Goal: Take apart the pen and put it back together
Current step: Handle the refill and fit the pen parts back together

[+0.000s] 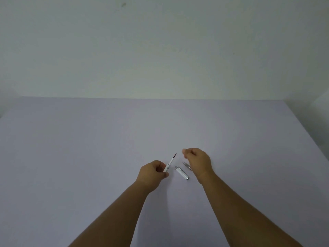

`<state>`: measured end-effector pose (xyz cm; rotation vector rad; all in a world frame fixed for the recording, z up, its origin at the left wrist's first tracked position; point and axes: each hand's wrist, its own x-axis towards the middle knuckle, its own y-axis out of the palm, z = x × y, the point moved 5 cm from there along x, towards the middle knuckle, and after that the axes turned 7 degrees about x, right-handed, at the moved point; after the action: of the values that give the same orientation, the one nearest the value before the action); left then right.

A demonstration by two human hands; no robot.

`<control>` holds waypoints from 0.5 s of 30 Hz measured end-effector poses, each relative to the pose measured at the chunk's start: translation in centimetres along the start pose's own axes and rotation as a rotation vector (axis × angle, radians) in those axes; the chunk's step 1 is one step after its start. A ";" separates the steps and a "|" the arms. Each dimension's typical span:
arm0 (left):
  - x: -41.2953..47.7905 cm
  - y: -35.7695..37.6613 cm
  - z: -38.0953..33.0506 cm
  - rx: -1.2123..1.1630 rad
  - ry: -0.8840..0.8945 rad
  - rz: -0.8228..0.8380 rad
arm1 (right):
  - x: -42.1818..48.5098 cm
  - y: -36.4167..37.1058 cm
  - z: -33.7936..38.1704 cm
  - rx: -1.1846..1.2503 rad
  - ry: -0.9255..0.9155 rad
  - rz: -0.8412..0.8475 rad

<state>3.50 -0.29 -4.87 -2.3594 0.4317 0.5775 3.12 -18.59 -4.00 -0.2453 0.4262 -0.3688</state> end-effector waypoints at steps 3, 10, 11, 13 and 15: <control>-0.1 -0.3 0.2 -0.029 -0.007 0.020 | 1.0 -0.2 -0.7 -0.597 -0.128 0.036; -0.4 -0.4 0.5 -0.056 0.011 0.069 | 1.2 1.5 -1.9 -0.924 -0.216 0.106; -0.5 -0.4 0.5 -0.055 0.009 0.072 | 1.2 1.2 -1.6 -0.797 -0.190 0.068; -0.6 -0.5 0.4 -0.048 0.011 0.077 | 1.1 0.7 -0.4 -0.383 -0.111 0.008; -0.7 -0.5 0.2 -0.041 0.013 0.085 | 0.7 0.6 1.0 0.041 -0.024 -0.011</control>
<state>3.10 0.28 -4.43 -2.3941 0.5329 0.6161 4.28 -18.19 -3.54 -0.2117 0.3933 -0.3849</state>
